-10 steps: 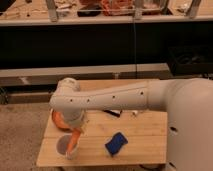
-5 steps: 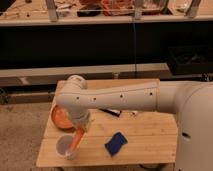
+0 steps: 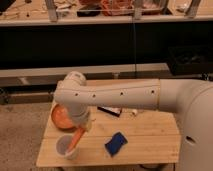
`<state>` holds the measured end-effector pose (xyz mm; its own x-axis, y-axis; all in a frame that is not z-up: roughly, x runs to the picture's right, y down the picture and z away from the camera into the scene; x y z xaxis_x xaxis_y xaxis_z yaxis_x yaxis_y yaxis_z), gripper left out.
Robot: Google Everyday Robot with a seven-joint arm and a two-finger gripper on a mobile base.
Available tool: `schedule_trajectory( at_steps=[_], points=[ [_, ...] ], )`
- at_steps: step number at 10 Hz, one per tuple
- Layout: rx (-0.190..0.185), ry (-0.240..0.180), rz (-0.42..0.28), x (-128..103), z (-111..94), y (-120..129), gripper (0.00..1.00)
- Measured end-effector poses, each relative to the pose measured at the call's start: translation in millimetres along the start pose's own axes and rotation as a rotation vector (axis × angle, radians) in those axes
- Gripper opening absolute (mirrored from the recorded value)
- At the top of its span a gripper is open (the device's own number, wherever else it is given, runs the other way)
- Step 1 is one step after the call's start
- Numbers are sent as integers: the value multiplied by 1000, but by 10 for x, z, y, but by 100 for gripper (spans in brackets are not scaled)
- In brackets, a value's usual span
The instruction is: Place the pepper in the ceramic cup
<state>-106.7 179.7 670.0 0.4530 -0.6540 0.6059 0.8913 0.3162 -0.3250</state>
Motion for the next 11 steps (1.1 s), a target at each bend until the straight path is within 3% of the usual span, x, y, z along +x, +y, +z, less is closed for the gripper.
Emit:
schedule_trajectory(
  at_steps=[3,11],
  points=[
    [-13,19,27,-42,-86,-53,14],
    [-55,132,52,-55,-263,-280,14]
  ],
)
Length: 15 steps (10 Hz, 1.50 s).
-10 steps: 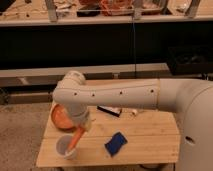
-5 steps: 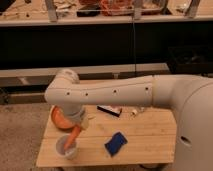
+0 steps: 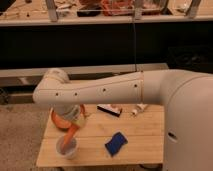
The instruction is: Place the pepper in the ceramic cup
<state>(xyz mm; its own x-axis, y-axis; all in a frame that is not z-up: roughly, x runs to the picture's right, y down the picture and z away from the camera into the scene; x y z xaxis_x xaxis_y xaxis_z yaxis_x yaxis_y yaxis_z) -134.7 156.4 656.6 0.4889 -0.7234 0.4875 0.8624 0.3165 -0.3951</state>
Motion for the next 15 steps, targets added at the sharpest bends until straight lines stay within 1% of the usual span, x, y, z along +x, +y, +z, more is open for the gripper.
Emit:
schedule_trajectory(
  at_steps=[3,7,8,9,10,11,12,13,15],
  points=[
    [-10,7,-9,-19,69,-73,14],
    [-9,7,-31,-79,186,-162,14],
    [-8,9,-34,-84,201,-167,16],
    [-8,22,-43,-96,219,-181,26],
    [-9,31,-51,-128,228,-197,33],
    [-13,42,-58,-152,253,-213,34],
    [-14,46,-61,-175,274,-223,31],
    [-16,51,-61,-180,296,-221,25],
    [-19,54,-61,-193,324,-228,24]
  ],
)
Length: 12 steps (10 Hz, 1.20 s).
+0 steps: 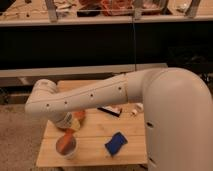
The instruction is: Place the pepper in the ceramic cup
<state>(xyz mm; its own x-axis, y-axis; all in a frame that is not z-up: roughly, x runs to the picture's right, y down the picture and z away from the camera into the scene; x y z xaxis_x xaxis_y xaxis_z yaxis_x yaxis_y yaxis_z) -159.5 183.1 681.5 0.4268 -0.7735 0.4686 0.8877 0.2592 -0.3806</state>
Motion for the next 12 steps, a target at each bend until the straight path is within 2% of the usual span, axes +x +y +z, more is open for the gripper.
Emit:
schedule_trajectory(
  at_steps=[2,4,7,8,12],
  points=[
    [-2,0,-4,-21,23,-22,28],
    [-1,-1,-3,-27,32,-22,45],
    [2,-6,6,-23,50,-8,76],
    [2,-8,7,-20,55,-2,80],
    [9,-11,19,-12,66,31,80]
  ],
)
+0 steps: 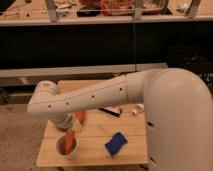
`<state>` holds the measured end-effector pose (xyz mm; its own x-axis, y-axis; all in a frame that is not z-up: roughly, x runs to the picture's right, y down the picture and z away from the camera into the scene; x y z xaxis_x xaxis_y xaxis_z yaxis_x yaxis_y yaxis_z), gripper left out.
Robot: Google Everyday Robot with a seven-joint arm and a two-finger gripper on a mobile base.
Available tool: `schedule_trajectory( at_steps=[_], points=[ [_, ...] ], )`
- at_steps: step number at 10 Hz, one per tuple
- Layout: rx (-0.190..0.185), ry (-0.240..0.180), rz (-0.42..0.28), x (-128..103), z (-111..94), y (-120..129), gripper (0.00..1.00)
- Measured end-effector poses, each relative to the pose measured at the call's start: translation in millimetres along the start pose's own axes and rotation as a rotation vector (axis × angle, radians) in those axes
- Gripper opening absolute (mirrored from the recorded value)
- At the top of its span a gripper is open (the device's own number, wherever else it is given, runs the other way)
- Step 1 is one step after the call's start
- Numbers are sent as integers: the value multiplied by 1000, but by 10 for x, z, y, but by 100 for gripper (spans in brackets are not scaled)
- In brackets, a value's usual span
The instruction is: Place the pepper in the ceramic cup
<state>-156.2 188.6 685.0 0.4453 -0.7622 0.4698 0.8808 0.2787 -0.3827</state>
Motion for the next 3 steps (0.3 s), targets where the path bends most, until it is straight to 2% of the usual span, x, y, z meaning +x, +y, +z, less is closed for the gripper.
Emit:
schedule_trajectory(
  at_steps=[3],
  points=[
    [21,-9,21,12,2,49,80]
  ],
)
